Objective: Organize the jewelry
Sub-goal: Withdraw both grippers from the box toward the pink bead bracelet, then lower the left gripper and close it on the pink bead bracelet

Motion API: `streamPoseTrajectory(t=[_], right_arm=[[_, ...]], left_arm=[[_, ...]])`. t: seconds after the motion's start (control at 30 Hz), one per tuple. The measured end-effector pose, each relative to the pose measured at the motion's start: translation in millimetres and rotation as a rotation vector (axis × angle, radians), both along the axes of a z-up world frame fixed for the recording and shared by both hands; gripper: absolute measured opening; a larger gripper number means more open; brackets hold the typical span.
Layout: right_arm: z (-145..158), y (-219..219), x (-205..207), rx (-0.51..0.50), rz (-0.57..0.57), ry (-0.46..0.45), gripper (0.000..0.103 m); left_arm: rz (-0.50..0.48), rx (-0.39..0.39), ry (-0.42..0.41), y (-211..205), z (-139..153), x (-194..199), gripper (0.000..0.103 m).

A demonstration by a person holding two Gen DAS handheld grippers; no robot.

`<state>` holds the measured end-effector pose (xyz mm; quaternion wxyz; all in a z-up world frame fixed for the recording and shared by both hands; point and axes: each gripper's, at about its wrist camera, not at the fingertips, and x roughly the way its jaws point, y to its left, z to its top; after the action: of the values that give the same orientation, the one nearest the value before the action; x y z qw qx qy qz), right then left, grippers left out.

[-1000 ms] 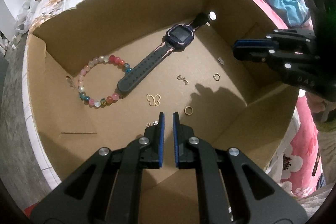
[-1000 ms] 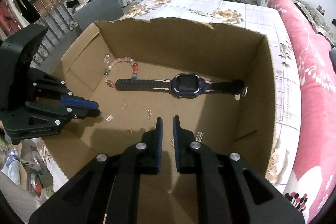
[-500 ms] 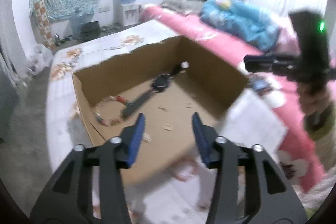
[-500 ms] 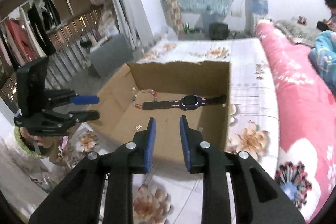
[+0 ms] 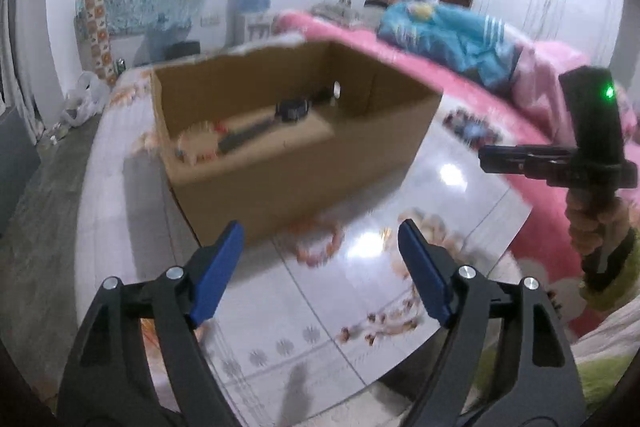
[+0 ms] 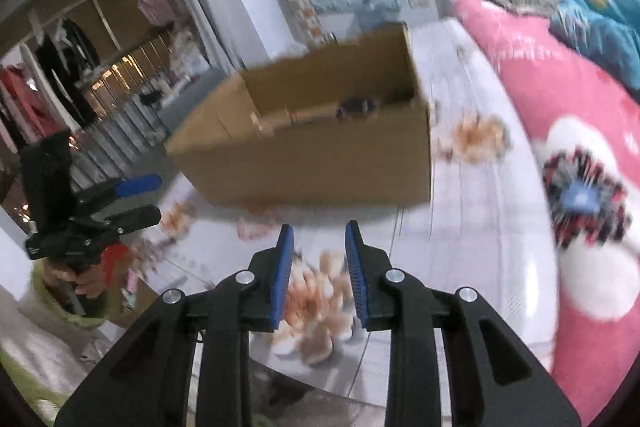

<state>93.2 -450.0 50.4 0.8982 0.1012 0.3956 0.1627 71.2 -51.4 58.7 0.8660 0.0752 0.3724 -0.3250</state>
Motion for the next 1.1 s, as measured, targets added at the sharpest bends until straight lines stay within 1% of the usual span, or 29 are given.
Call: streamPoseTrajectory(t=[0.07, 0.13, 0.23, 0.43, 0.63, 0.8, 0.87, 0.93, 1.1], right_arm=[[-17, 11, 4, -0.033, 0.011, 0.027, 0.027], [-30, 22, 7, -0.064, 0.028, 0.038, 0.027], [-43, 38, 14, -0.115, 0.055, 0.045, 0.027], [-57, 67, 27, -0.199, 0.102, 0.040, 0.027], [-60, 81, 35, -0.226, 0.129, 0.033, 0.027], [-65, 90, 41, -0.254, 0.144, 0.027, 0.027], [-65, 94, 39, -0.281, 0.148, 0.013, 0.026], [-66, 98, 39, -0.298, 0.150, 0.002, 0.023], [-66, 101, 39, -0.292, 0.162, 0.001, 0.015]], left_arm=[[0.012, 0.080, 0.007, -12, -22, -5, 0.076], [0.021, 0.139, 0.017, -20, -39, -6, 0.076], [0.039, 0.191, 0.037, -28, -58, -5, 0.076], [0.067, 0.174, 0.085, -32, -73, 3, 0.078], [0.072, 0.210, 0.095, -40, -87, 4, 0.079], [0.076, 0.201, 0.089, -42, -89, 4, 0.080], [0.077, 0.198, 0.085, -44, -89, 3, 0.081], [0.076, 0.196, 0.083, -44, -89, 3, 0.081], [0.071, 0.192, 0.078, -41, -89, 3, 0.081]])
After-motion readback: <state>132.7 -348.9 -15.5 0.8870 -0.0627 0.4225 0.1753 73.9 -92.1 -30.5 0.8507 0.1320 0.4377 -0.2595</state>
